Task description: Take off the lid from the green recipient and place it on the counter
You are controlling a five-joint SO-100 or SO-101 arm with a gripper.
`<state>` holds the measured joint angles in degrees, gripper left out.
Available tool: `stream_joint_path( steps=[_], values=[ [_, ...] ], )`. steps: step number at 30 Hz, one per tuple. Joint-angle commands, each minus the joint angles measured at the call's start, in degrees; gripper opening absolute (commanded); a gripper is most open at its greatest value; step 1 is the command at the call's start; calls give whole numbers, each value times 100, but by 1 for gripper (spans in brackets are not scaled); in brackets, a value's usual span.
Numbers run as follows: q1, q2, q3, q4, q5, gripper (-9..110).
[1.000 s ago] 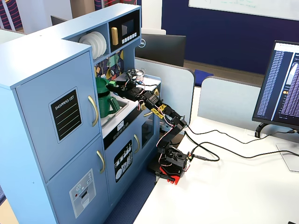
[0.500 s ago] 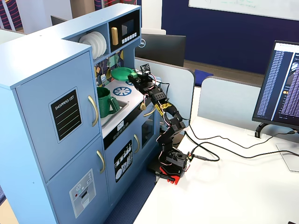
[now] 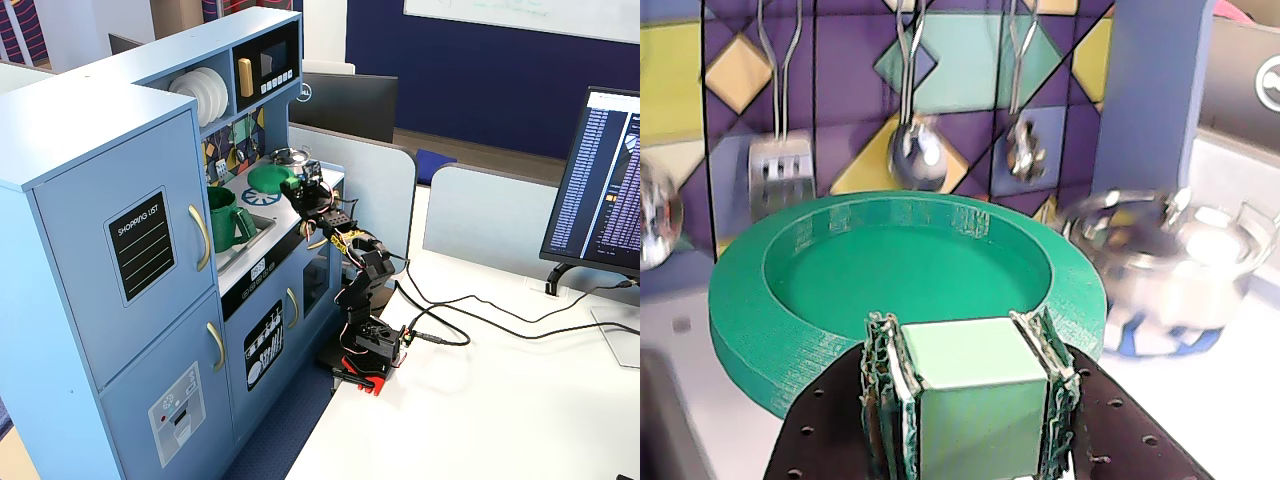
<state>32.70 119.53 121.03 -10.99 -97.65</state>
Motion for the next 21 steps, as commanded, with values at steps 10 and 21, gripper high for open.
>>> stream_joint_path(
  steps=[10, 21],
  values=[
    [220, -606, 360, -1134, -123, 0],
    [290, 88, 360, -571, 624, 35]
  ],
)
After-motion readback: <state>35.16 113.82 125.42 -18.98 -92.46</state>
